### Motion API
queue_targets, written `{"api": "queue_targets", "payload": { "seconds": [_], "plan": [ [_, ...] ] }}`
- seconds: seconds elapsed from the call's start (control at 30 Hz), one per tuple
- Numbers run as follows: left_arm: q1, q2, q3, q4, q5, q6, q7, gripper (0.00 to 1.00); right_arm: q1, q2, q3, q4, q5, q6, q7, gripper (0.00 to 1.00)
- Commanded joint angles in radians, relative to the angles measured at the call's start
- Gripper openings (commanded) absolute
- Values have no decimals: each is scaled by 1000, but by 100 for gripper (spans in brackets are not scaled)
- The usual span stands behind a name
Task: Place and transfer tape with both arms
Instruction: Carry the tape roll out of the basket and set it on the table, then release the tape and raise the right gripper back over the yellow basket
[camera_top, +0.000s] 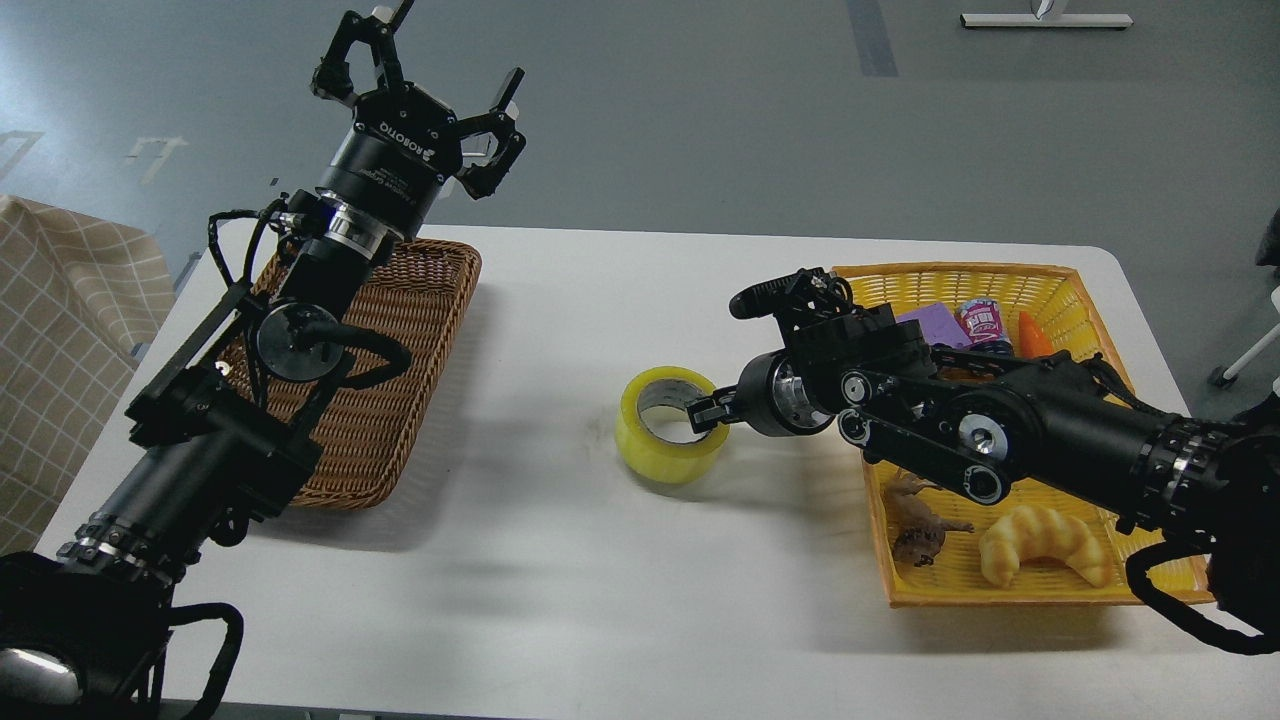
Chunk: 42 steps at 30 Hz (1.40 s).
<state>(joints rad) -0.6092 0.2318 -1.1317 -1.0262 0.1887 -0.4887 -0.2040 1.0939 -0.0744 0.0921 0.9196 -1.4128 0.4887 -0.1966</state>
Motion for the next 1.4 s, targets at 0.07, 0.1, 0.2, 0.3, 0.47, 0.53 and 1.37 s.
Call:
{"api": "queue_targets", "payload": {
  "seconds": [0.07, 0.1, 0.2, 0.3, 0.47, 0.53, 1.37],
  "plan": [
    [-1, 0, 0, 0, 0, 0, 0, 98, 24, 34, -55, -28, -2, 0, 0, 0],
    [-1, 0, 0, 0, 0, 0, 0, 98, 26, 39, -60, -30, -2, 0, 0, 0],
    [0, -2, 0, 0, 0, 0, 0, 98, 24, 50, -68, -34, -3, 0, 0, 0],
    [-1, 0, 0, 0, 0, 0, 0, 98, 24, 53, -68, -51, -2, 0, 0, 0],
    [-1, 0, 0, 0, 0, 0, 0, 98, 23, 56, -49, -54, 2, 0, -1, 83],
    [-1, 0, 0, -2, 0, 0, 0, 98, 23, 56, -38, -54, 2, 0, -3, 98],
    [-4, 17, 3, -2, 2, 0, 0, 98, -72, -237, 631, 280, 72, 0, 42, 100]
  ]
}}
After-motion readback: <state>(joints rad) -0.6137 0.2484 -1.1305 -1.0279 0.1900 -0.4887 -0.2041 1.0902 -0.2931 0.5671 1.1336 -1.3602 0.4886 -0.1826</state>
